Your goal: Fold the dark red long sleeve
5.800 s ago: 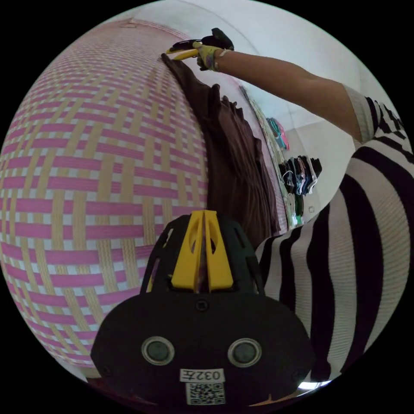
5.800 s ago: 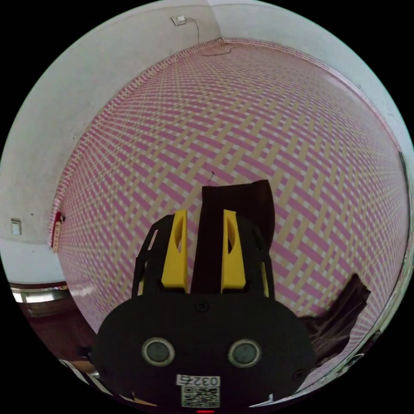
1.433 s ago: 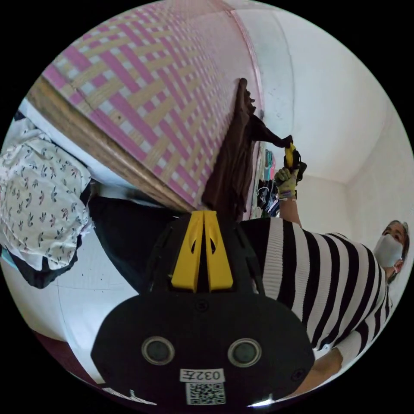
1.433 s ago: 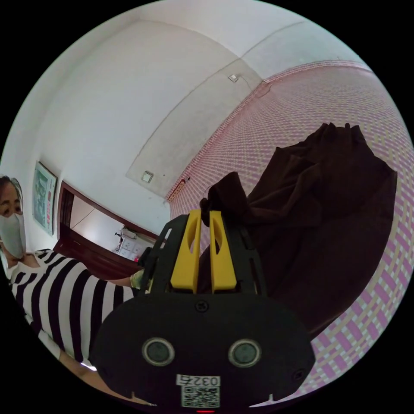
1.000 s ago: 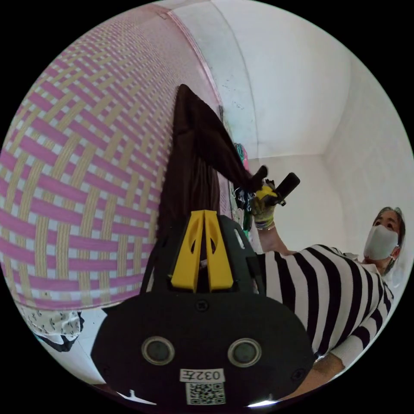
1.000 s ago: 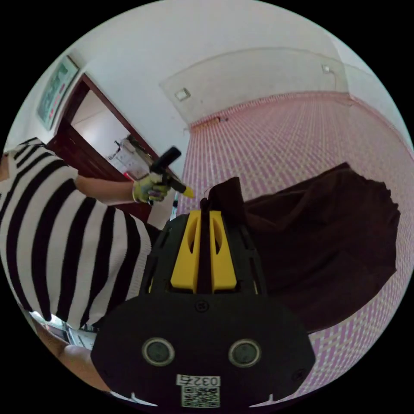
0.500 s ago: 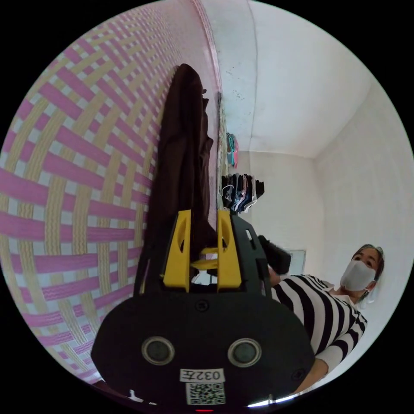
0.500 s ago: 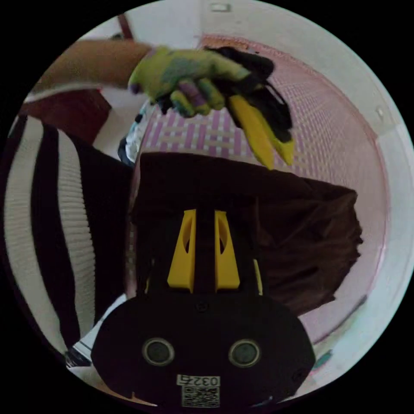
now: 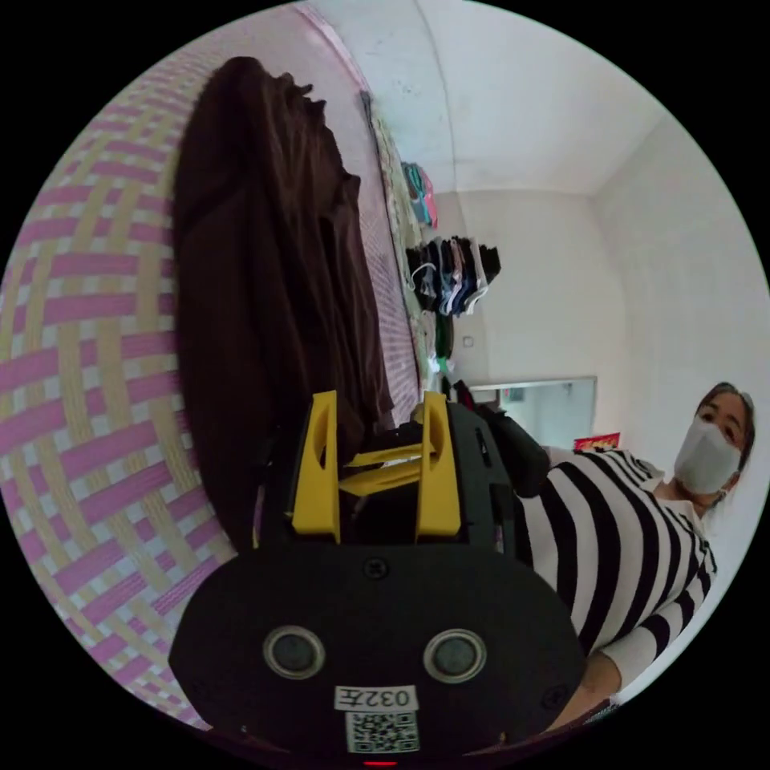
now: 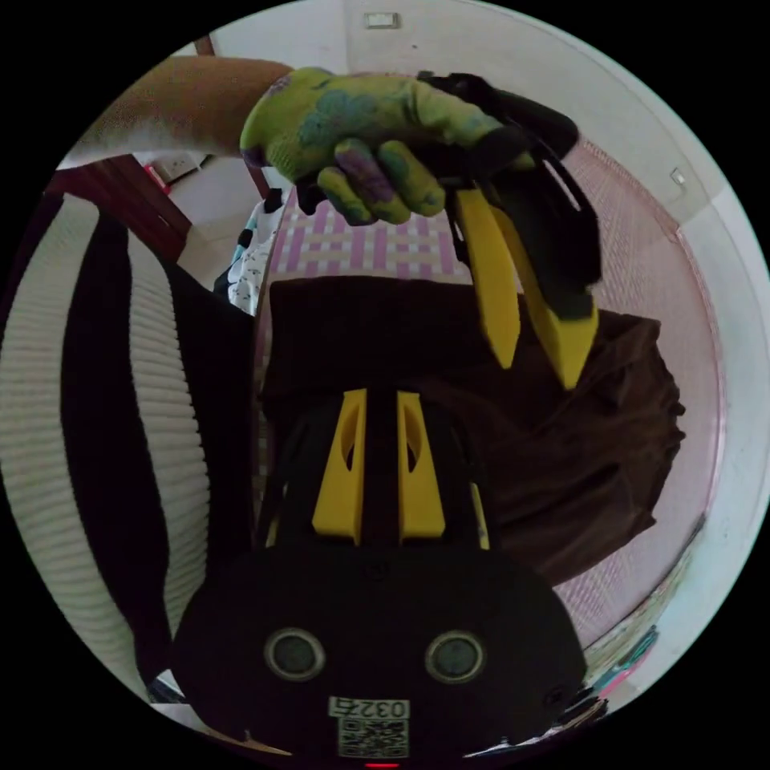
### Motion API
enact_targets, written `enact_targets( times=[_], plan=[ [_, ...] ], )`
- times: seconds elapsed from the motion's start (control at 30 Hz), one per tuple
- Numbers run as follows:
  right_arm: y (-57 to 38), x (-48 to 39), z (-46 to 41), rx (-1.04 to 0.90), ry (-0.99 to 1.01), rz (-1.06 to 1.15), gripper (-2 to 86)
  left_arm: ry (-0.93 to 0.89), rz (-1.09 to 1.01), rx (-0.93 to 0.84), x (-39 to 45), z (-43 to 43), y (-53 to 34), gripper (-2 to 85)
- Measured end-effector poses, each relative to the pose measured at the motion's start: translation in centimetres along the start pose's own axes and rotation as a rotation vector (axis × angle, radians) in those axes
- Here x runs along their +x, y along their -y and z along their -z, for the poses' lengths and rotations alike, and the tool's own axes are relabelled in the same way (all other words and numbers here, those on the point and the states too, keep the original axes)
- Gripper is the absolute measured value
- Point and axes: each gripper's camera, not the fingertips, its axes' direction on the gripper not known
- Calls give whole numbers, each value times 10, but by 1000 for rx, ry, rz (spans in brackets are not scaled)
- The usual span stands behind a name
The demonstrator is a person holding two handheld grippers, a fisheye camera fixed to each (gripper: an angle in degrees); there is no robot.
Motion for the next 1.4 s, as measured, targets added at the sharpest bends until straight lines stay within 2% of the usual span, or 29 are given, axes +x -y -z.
enact_targets(
  times=[0.07, 0.17, 0.23, 0.3, 0.4, 0.47, 0.5, 0.57, 0.67, 0.77, 0.93, 1.1, 1.23, 1.33, 1.4],
  plan=[
    [6, -4, 0, -7, -89, 48, 62, 112, -37, -83, 31, -21, 11, 115],
    [7, -13, 6, 15, -168, 119, 55, 183, -38, -129, 50, -38, 20, 111],
    [5, -14, 7, 7, -156, 136, 47, 187, -8, -171, 48, -49, 24, 108],
    [-2, -7, 8, 12, -58, 124, 26, 215, 31, -206, 42, -57, 24, 104],
    [-32, 29, 26, 148, 127, -114, 26, 206, 88, -179, 34, -55, 16, 91],
    [-79, 80, 36, 281, 283, -475, 53, 169, 127, -136, 31, -49, 8, 86],
    [-92, 93, 34, 303, 335, -569, 60, 166, 133, -129, 31, -48, 6, 85],
    [-135, 133, 12, 357, 615, -829, 86, 140, 153, -99, 32, -46, 1, 82],
    [-166, 157, -8, 480, 866, -1017, 97, 107, 176, -76, 33, -46, -3, 83],
    [-167, 167, -14, 487, 949, -1054, 56, 88, 190, -54, 36, -44, -6, 85],
    [-167, 170, 35, 543, 752, -1003, 7, 7, 197, -3, 50, -36, -14, 105],
    [-126, 151, 120, 510, 408, -653, 4, -117, 169, 85, 84, -15, -19, 126],
    [-77, 126, 145, 369, 202, -371, 26, -6, 183, 67, 99, 0, -27, 118],
    [-64, 118, 145, 306, 188, -264, 59, 77, 259, 38, 80, 8, -46, 78],
    [-73, 127, 147, 306, 255, -305, 62, 92, 305, 26, 59, 11, -60, 58]
  ],
)
